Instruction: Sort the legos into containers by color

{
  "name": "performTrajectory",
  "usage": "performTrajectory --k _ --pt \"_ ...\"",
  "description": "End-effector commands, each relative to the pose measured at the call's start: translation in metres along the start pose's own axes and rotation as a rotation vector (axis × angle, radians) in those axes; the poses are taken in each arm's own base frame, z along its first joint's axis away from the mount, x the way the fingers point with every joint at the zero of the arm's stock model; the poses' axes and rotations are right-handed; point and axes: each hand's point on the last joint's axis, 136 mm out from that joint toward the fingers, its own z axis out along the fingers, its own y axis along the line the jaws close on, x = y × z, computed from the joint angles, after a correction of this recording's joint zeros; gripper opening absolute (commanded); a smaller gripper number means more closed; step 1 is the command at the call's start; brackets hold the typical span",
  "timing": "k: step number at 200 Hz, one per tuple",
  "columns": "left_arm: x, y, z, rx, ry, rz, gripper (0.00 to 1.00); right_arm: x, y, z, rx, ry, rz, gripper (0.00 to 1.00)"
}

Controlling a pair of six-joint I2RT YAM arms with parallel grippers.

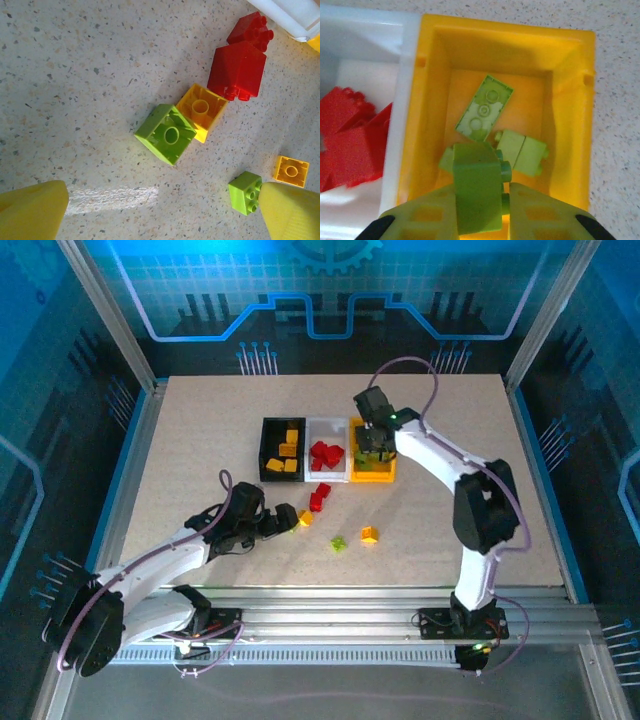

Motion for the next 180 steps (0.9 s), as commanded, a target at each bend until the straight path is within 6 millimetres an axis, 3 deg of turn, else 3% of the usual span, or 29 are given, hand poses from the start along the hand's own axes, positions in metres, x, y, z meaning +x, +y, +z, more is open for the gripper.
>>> performTrajectory --k 1,18,38,70,97,126,157,180 --pt "-0.003 -0.007 -0.008 0.020 -0.001 -0.014 0.99 -0.011 -0.015 0.010 0.052 0.034 0.038 0.28" --pt "-0.001 -0.006 -0.008 0.023 0.000 -0.015 0.99 -0.016 -0.016 0.013 0.045 0.035 0.054 0.41" --pt "-0.001 -0.005 -0.009 0.025 -0.001 -0.016 0.99 -0.022 -0.013 0.000 0.014 -0.002 0.054 0.58" --pt "-0.002 -0.007 -0.011 0.039 -0.007 -0.014 0.99 -0.007 -0.003 -0.036 -0.042 -0.047 0.034 0.65" --pt "-0.005 -0.010 -0.019 0.042 -0.029 -0.004 0.99 0.038 0.018 -0.064 -0.113 -0.055 -0.028 0.68" --pt "-0.013 -0.014 -0.032 0.052 -0.073 0.015 0.99 0.107 0.053 -0.082 -0.218 0.005 -0.159 0.70" --pt "-0.017 -0.011 -0.040 0.027 -0.093 0.031 0.99 0.181 0.085 -0.082 -0.279 0.116 -0.268 0.70" --pt "-0.018 -0.009 -0.041 0.023 -0.099 0.030 0.99 0.217 0.098 -0.074 -0.273 0.167 -0.332 0.70"
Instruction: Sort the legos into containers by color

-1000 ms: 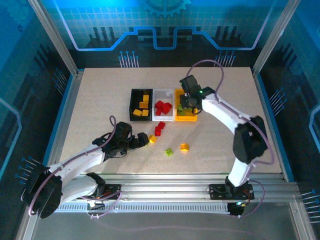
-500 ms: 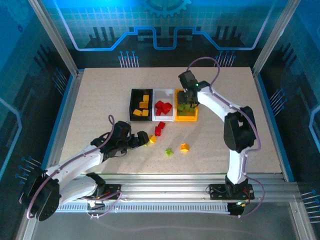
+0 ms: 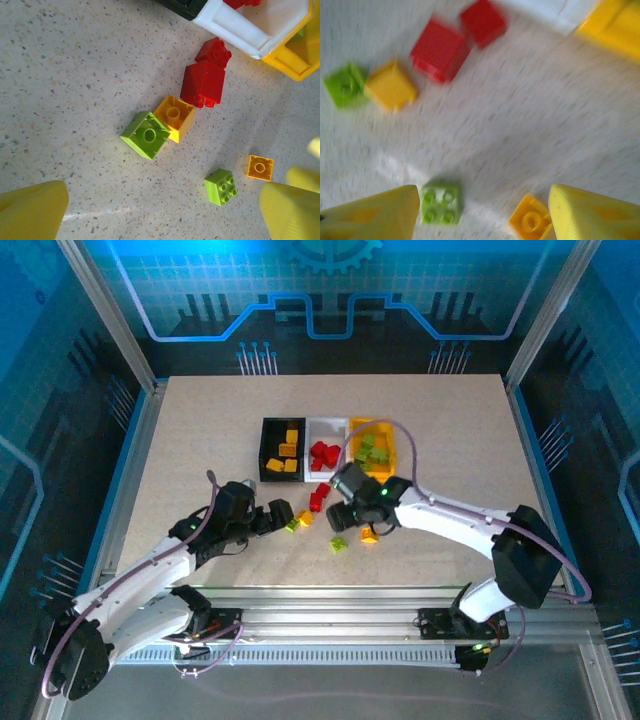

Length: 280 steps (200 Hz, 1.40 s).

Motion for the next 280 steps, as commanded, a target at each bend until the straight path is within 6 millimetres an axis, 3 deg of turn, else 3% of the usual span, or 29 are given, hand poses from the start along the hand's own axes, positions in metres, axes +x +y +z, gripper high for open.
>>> performTrajectory --k 1,55,79,114,148,185,220,251,280 --pt "-0.006 0.004 -0.007 -0.029 -0.021 0.014 0.99 0.025 0.019 0.014 -0.016 0.053 -0.016 0.70" --pt "-0.003 0.008 -0.002 -0.044 -0.007 0.010 0.99 0.047 0.038 0.050 0.013 0.115 -0.082 0.71" --pt "0.000 0.010 0.001 -0.045 0.003 0.001 0.99 0.053 0.037 0.064 0.039 0.146 -0.080 0.69" --pt "0.001 0.010 0.002 -0.044 0.007 -0.001 0.99 0.058 0.033 0.070 0.057 0.154 -0.077 0.55" --pt "0.000 0.008 0.003 -0.035 0.008 0.001 0.99 0.046 0.031 0.059 0.050 0.103 -0.073 0.38" --pt "0.000 0.004 0.007 -0.021 0.020 0.003 0.99 0.001 0.008 0.021 0.036 -0.048 -0.004 0.34" --pt "0.004 -0.003 0.015 0.021 0.041 -0.007 0.99 -0.067 -0.051 -0.018 0.077 -0.201 0.125 0.34" --pt "0.010 -0.015 0.024 0.040 0.070 0.014 0.99 -0.119 -0.103 -0.004 0.129 -0.204 0.237 0.36" --pt "0.015 -0.028 0.031 0.040 0.097 0.066 0.99 -0.150 -0.127 0.030 0.122 -0.143 0.299 0.37"
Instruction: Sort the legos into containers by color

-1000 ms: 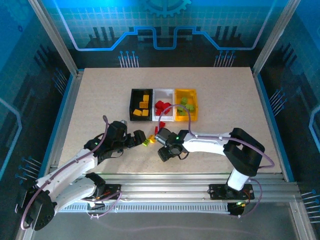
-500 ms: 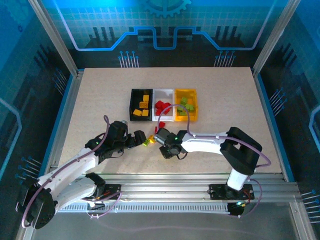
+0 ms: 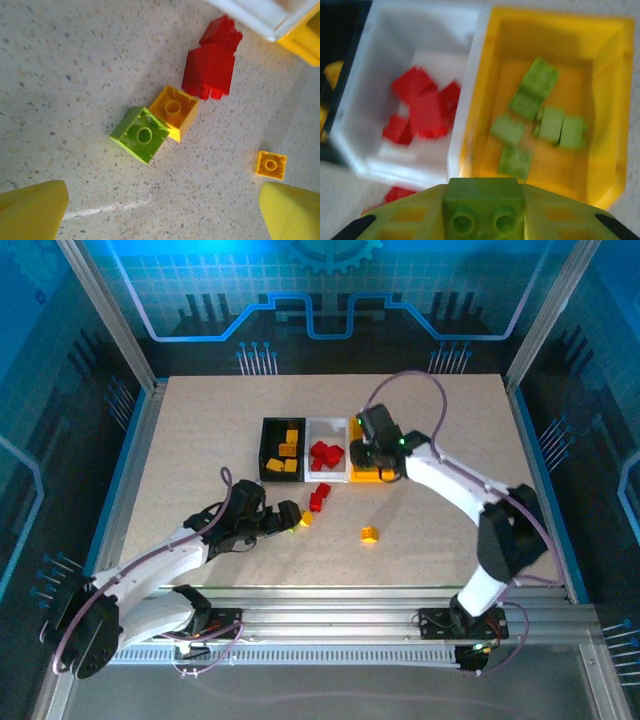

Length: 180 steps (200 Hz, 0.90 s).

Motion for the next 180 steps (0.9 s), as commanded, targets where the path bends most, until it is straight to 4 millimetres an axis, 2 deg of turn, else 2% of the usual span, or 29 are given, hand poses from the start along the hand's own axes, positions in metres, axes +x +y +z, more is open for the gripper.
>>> performTrajectory --k 1,15,36,51,70,89,105,129,167,180 --pt "-0.001 -0.025 0.002 0.050 0.015 0.048 0.99 0.000 -0.010 0.036 0.019 0.099 0.003 0.37" --pt "0.001 -0.032 0.007 0.049 0.028 0.070 0.99 -0.010 -0.015 0.050 0.041 0.113 0.024 0.39" --pt "0.005 -0.046 0.015 0.060 0.051 0.109 0.99 -0.023 -0.020 0.060 0.063 0.111 0.059 0.43" --pt "0.008 -0.057 0.021 0.063 0.067 0.148 0.99 -0.031 -0.018 0.061 0.046 0.109 0.082 0.55" --pt "0.012 -0.069 0.029 0.074 0.087 0.197 0.99 -0.046 -0.009 0.047 -0.001 0.065 0.078 0.65" --pt "0.015 -0.082 0.037 0.090 0.103 0.245 0.99 -0.056 -0.006 0.021 -0.029 0.011 0.082 0.66" --pt "0.020 -0.094 0.045 0.099 0.115 0.295 0.99 -0.056 -0.009 -0.004 -0.036 -0.037 0.101 0.66" --pt "0.033 -0.117 0.059 0.107 0.149 0.398 0.99 -0.041 -0.019 -0.044 -0.038 -0.106 0.130 0.66" --pt "0.064 -0.148 0.089 0.101 0.210 0.554 0.96 0.009 -0.047 -0.086 -0.011 -0.146 0.156 0.67" --pt "0.074 -0.149 0.103 0.070 0.234 0.592 0.93 0.025 -0.057 -0.099 0.000 -0.160 0.163 0.67"
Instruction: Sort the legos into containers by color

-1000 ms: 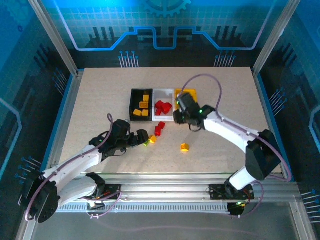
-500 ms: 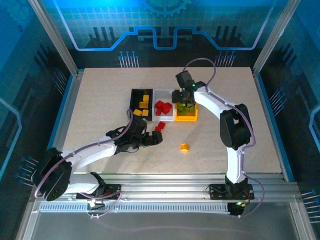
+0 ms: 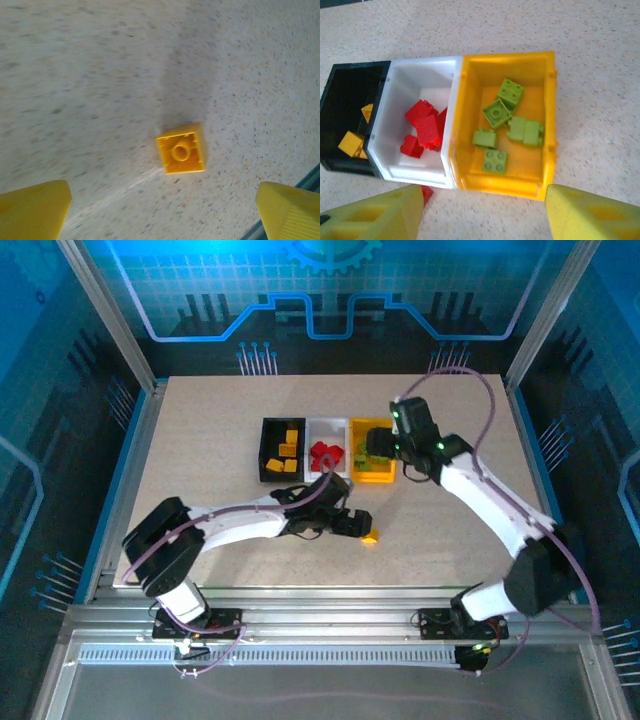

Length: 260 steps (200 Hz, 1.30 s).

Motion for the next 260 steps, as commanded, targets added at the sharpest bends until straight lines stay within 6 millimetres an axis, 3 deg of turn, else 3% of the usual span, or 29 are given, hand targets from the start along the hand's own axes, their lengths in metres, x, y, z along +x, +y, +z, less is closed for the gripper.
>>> performTrajectory --k 1,32,55,59,76,124,165,190,214,260 --pt "0.006 -0.012 0.020 -0.029 0.042 0.116 0.93 0.024 -0.022 -0.017 0.043 -0.018 0.025 0.67" --pt "0.013 -0.002 0.046 -0.127 0.078 0.138 0.87 0.047 -0.044 -0.045 0.060 -0.039 0.042 0.68" --pt "0.015 0.010 0.052 -0.192 0.082 0.127 0.82 0.051 -0.050 -0.063 0.053 -0.072 0.060 0.69" --pt "0.015 0.011 0.053 -0.197 0.084 0.128 0.81 0.060 -0.055 -0.060 0.061 -0.058 0.060 0.69" --pt "0.021 0.012 0.059 -0.203 0.100 0.133 0.77 0.064 -0.059 -0.065 0.063 -0.062 0.069 0.69" --pt "0.034 -0.002 0.076 -0.184 0.143 0.164 0.56 0.066 -0.065 -0.070 0.076 -0.078 0.077 0.69" --pt "0.038 0.004 0.074 -0.222 0.146 0.174 0.44 0.069 -0.066 -0.067 0.078 -0.062 0.076 0.69" --pt "0.032 0.004 0.061 -0.227 0.111 0.165 0.38 0.070 -0.065 -0.064 0.068 -0.058 0.086 0.69" --pt "0.018 0.007 0.034 -0.214 0.051 0.123 0.35 0.071 -0.063 -0.060 0.062 -0.046 0.089 0.69" --pt "-0.033 0.054 -0.045 -0.258 -0.143 -0.019 0.35 0.075 -0.059 -0.050 0.042 -0.026 0.097 0.69"
